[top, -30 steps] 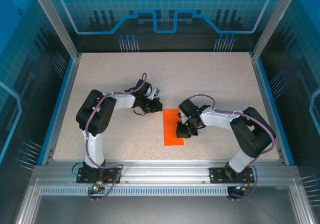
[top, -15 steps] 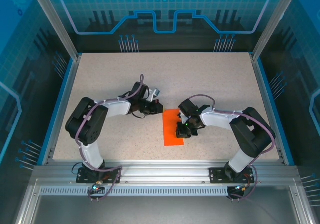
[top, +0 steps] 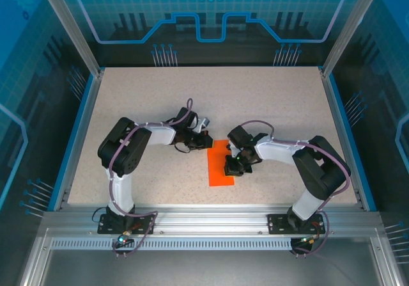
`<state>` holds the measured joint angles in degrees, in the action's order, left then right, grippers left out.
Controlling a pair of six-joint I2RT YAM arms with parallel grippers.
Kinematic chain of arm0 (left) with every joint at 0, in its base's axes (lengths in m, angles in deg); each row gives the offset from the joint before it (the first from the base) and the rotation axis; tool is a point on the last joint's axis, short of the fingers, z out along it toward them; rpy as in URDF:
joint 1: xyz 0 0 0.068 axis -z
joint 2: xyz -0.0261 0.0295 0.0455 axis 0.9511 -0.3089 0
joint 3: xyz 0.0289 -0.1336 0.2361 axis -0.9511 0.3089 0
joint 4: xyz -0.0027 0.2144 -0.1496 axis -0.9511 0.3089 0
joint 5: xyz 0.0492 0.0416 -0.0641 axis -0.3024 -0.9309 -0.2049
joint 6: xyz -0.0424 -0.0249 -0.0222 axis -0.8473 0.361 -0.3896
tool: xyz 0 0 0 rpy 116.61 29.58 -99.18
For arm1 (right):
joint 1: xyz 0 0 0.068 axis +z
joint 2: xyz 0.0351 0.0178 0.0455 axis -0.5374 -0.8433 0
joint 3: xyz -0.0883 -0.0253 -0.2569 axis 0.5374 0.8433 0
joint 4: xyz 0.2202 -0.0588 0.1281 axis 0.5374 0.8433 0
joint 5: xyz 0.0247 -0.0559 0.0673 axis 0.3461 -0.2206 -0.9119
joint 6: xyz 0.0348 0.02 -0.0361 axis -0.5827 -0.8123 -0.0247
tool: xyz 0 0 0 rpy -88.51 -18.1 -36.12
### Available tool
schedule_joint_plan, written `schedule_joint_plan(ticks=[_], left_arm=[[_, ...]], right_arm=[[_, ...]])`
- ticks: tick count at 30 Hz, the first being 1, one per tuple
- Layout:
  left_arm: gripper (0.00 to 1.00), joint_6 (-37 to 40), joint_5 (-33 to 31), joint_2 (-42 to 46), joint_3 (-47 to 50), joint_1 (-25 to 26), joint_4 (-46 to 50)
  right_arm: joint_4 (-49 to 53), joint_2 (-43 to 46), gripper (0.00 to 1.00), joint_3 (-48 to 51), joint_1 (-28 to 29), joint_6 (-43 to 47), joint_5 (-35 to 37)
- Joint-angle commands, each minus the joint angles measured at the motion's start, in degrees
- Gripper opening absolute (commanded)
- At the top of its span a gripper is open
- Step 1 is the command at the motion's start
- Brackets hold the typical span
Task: Fold a paper plane with a square sheet of paper (fold left side to right side)
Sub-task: First fold the square sheet of paper in half at the center of the table, then move the square sheet of paper to the center of the table.
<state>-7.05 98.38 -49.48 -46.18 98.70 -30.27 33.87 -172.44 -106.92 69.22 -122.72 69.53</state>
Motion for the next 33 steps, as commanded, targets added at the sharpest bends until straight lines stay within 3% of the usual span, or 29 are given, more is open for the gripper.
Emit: schedule_joint_plan(ticks=[1, 11, 19, 33], left_arm=[[0.01, 1.66, -3.35, -0.83, -0.85, -0.88, 2.28], [0.02, 1.13, -5.62, -0.7, -0.4, -4.35, 2.02], [0.04, 2.38, -4.27, -0.56, -5.67, -5.65, 5.53], [0.1, -0.17, -1.32, 13.98, -0.14, -5.63, 10.71]], right_arm=[[3.84, -5.91, 0.07, 4.45, 0.82, -0.28, 6.03], [2.98, -5.42, 0.07, 5.52, 0.84, -1.05, 5.18], [-1.05, -4.87, 0.07, 7.69, 1.09, -4.04, 3.16], [-5.09, -8.44, 0.07, 1.48, 0.48, -7.69, 4.53]])
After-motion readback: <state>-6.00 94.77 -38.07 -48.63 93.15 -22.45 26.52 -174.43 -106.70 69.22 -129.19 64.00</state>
